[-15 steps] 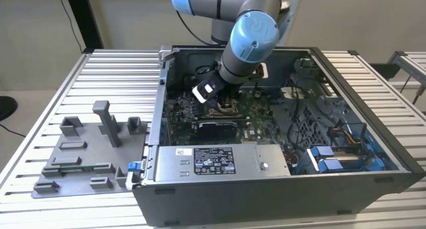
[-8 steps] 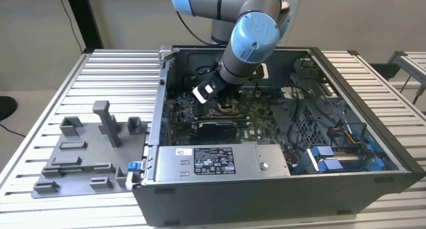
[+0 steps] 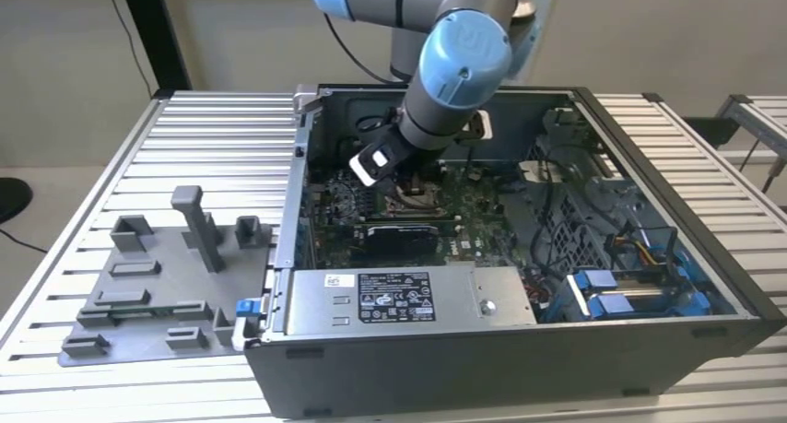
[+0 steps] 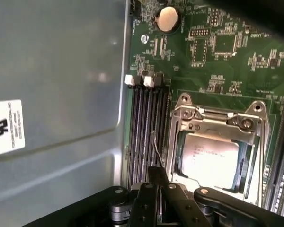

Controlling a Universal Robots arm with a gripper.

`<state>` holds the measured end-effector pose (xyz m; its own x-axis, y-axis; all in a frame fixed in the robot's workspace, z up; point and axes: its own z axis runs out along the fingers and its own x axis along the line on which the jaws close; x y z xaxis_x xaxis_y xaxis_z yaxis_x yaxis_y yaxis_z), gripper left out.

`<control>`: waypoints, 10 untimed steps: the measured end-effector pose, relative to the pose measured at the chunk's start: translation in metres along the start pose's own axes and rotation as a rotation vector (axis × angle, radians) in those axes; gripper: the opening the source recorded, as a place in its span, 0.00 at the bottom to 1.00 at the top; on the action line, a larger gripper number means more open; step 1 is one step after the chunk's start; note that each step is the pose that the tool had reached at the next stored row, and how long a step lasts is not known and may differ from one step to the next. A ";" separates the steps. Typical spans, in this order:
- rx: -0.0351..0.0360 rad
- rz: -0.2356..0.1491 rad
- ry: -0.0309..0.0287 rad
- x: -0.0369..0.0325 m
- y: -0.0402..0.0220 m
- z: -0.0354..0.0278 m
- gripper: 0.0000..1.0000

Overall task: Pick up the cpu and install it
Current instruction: 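Close the cpu cover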

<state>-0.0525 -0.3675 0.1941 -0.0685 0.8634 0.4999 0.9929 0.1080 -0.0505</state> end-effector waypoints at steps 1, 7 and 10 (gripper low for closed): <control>-0.0001 0.000 -0.0001 0.0000 -0.0005 0.0000 0.00; 0.0000 0.000 0.0000 -0.0009 -0.0004 0.0022 0.00; 0.0001 0.000 -0.0001 -0.0016 0.0007 0.0043 0.00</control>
<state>-0.0521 -0.3667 0.1895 -0.0684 0.8634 0.4998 0.9929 0.1080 -0.0507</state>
